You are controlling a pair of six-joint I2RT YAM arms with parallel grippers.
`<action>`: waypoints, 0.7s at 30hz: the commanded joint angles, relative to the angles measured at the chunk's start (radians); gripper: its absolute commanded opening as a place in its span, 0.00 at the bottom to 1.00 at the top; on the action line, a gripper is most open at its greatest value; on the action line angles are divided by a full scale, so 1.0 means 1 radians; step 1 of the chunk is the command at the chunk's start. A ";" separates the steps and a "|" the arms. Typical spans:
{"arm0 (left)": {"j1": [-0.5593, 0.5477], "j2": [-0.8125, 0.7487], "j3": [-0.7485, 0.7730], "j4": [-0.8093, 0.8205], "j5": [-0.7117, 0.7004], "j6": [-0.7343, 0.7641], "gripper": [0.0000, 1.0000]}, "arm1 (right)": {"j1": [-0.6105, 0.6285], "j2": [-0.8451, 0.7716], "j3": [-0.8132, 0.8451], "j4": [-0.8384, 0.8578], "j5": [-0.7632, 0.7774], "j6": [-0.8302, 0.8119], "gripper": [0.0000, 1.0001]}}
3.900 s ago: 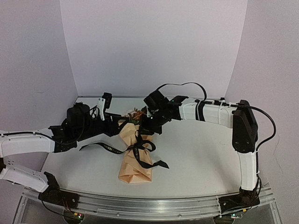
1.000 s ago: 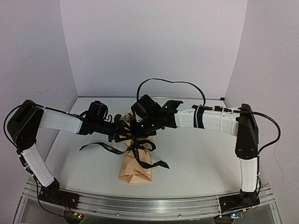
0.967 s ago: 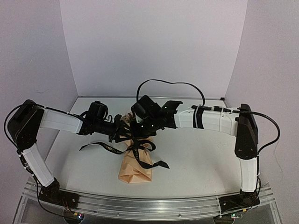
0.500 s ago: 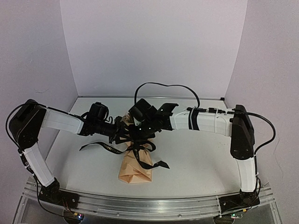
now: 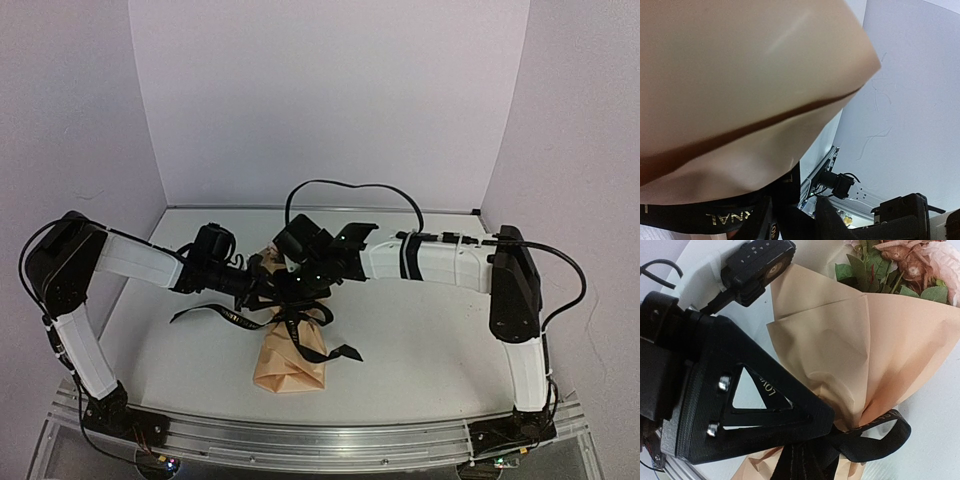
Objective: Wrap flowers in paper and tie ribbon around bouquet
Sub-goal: Cross the half-tied ribbon over the folded bouquet.
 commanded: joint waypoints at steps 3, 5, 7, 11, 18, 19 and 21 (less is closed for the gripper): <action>-0.006 0.008 0.012 0.030 0.003 0.008 0.08 | 0.008 -0.009 0.022 -0.001 0.038 -0.004 0.00; -0.006 0.002 0.008 0.024 -0.010 0.021 0.01 | 0.008 -0.028 0.004 0.000 0.042 0.002 0.05; -0.005 -0.008 0.013 -0.013 -0.030 0.058 0.00 | 0.008 -0.062 -0.022 -0.001 0.042 0.006 0.28; -0.006 -0.040 0.034 -0.103 -0.086 0.163 0.00 | 0.010 -0.163 -0.112 0.005 0.039 0.014 0.64; -0.004 -0.091 0.061 -0.218 -0.180 0.296 0.00 | 0.054 -0.251 -0.326 0.074 0.016 0.042 0.65; -0.004 -0.098 0.060 -0.219 -0.190 0.301 0.00 | 0.062 -0.249 -0.338 0.079 0.016 0.042 0.63; -0.004 -0.101 0.071 -0.236 -0.196 0.318 0.00 | 0.080 -0.239 -0.344 0.090 0.000 0.041 0.60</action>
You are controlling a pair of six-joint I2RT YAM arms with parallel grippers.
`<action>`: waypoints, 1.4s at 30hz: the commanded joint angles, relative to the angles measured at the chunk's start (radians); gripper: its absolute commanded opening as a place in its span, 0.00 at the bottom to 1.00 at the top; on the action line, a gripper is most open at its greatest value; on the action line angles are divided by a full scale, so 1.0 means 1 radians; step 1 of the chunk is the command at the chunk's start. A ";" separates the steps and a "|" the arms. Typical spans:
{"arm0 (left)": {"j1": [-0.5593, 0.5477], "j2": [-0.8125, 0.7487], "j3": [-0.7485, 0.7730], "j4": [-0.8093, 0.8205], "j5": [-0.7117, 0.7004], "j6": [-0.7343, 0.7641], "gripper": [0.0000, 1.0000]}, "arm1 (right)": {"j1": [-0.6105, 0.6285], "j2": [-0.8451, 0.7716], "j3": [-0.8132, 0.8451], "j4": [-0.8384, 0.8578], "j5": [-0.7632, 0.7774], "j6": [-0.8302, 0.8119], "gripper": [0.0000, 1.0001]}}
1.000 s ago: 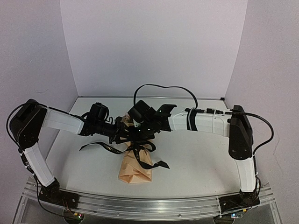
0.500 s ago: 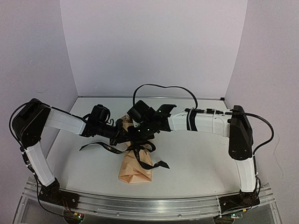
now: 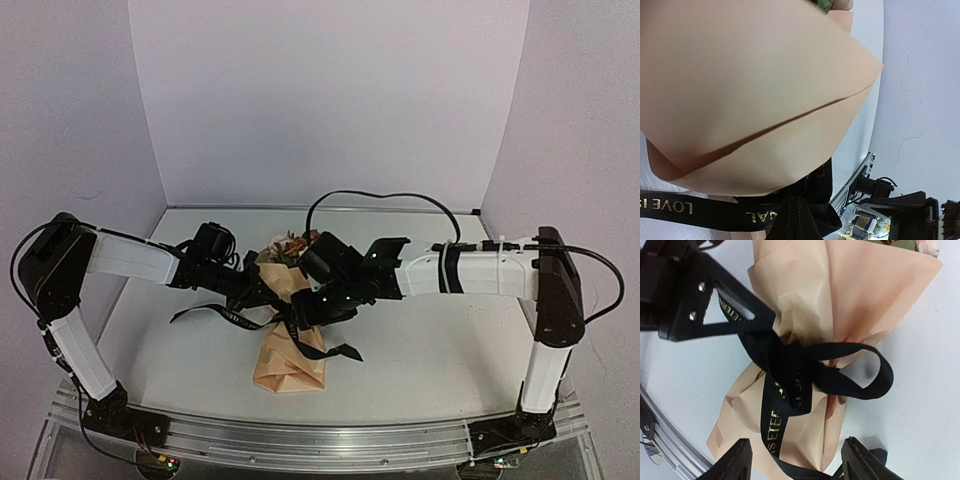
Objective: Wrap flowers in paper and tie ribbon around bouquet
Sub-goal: Cross the half-tied ribbon over the folded bouquet.
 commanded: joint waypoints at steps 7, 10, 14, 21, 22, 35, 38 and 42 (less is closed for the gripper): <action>0.000 -0.051 0.080 -0.085 -0.068 0.117 0.00 | 0.065 0.073 0.041 0.056 -0.020 -0.013 0.54; 0.001 -0.053 0.079 -0.087 -0.073 0.122 0.00 | 0.065 0.102 0.063 0.055 -0.013 -0.018 0.47; 0.001 -0.057 0.074 -0.078 -0.076 0.135 0.00 | 0.065 0.116 0.055 0.054 -0.007 -0.019 0.39; 0.001 -0.065 0.061 -0.050 -0.129 0.145 0.00 | 0.065 0.073 0.028 0.044 0.039 -0.028 0.02; 0.001 -0.062 0.060 -0.045 -0.134 0.145 0.00 | 0.065 0.057 0.014 0.044 0.036 -0.031 0.00; 0.001 -0.086 0.060 -0.015 -0.262 0.142 0.00 | 0.063 -0.141 -0.206 0.041 -0.053 -0.045 0.00; -0.001 -0.086 0.041 0.033 -0.241 0.157 0.00 | 0.063 -0.126 -0.189 0.030 -0.062 -0.050 0.00; -0.002 -0.106 0.010 0.037 -0.214 0.201 0.00 | 0.043 -0.107 -0.154 0.026 -0.021 -0.011 0.00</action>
